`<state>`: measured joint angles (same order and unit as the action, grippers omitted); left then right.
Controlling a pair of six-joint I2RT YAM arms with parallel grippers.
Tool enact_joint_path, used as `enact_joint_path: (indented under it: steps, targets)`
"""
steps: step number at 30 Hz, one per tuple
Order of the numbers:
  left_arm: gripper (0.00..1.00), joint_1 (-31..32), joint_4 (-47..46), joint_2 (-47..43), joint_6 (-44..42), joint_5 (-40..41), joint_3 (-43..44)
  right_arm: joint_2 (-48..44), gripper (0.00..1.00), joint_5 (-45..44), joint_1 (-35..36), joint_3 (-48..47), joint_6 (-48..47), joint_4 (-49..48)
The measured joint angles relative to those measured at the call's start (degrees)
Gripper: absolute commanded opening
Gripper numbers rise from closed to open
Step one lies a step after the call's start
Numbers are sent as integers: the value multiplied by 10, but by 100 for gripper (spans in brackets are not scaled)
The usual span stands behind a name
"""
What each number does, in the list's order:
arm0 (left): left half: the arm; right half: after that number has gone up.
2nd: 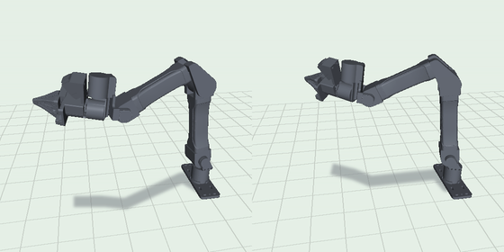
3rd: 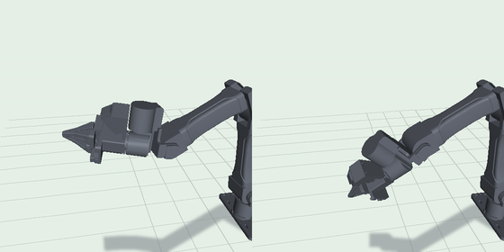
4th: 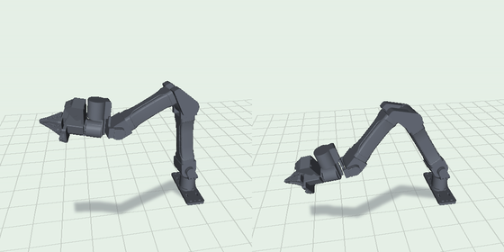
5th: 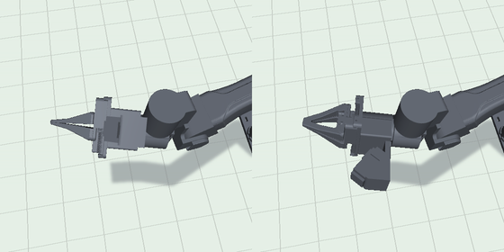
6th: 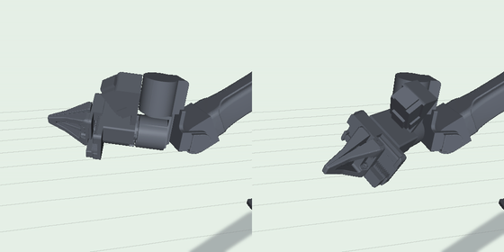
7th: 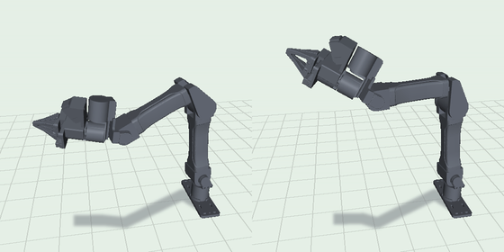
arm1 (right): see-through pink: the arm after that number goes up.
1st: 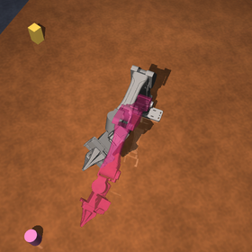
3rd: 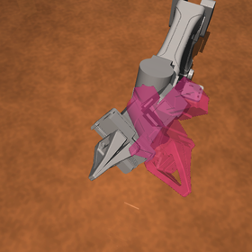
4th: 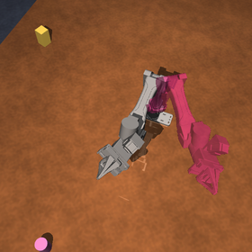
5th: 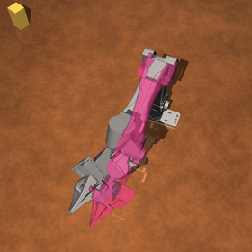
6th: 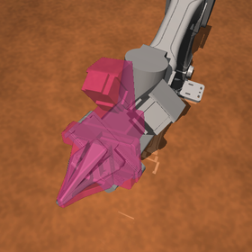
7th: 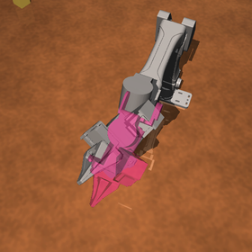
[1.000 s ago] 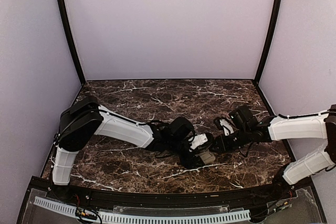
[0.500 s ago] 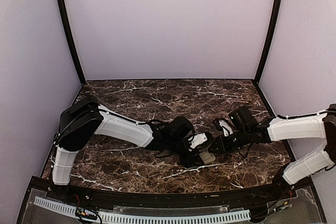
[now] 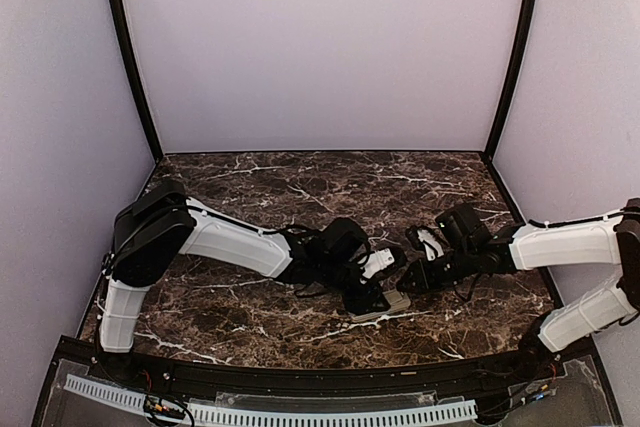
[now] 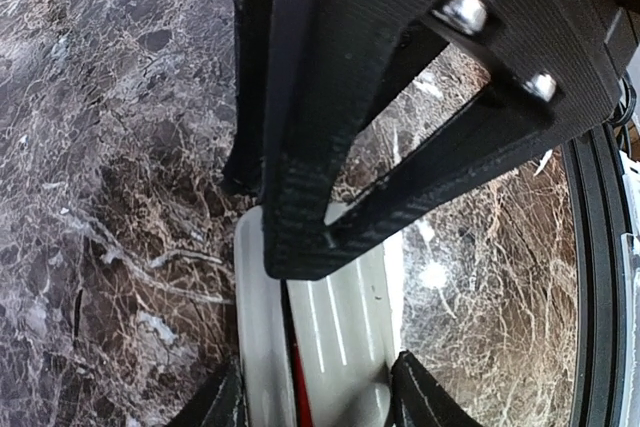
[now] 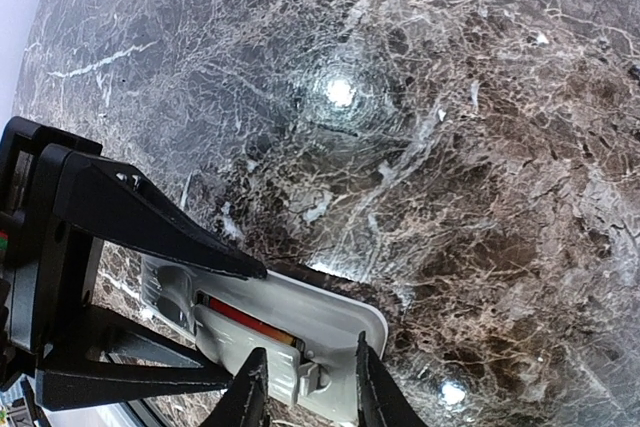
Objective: Load the batteries into the remote control
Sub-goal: Adjust the battery cover on the remote control without the battery cover.
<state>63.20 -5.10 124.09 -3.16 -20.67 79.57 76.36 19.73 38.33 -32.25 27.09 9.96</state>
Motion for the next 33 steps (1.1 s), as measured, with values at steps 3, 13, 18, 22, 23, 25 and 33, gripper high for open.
enact_joint_path:
  steps: [3, 13, 18, 22, 23, 25, 33]
  targets:
    - [45, 0, 0, 0, 0, 0, 0, 0, 26, 1, 0, 3, 1, -5]
    - [53, 0, -1, 0, 0, -4, 0, 0, 25, 10, 0, 5, 2, -8]
    - [62, 0, -1, 0, -1, -14, 0, 0, 25, 10, 0, 5, 1, -5]
    - [68, 0, 0, 0, -7, -16, 0, -3, 24, 10, 0, 5, 0, 3]
    - [68, 0, 0, 0, -9, -16, 0, -4, 24, 10, 0, 5, 0, 5]
    - [70, 0, -1, -1, -17, -15, -1, -6, 24, 10, 0, 5, -1, 9]
    - [72, 0, -5, -50, -55, 3, -80, -8, 24, 9, 0, 0, -9, 27]
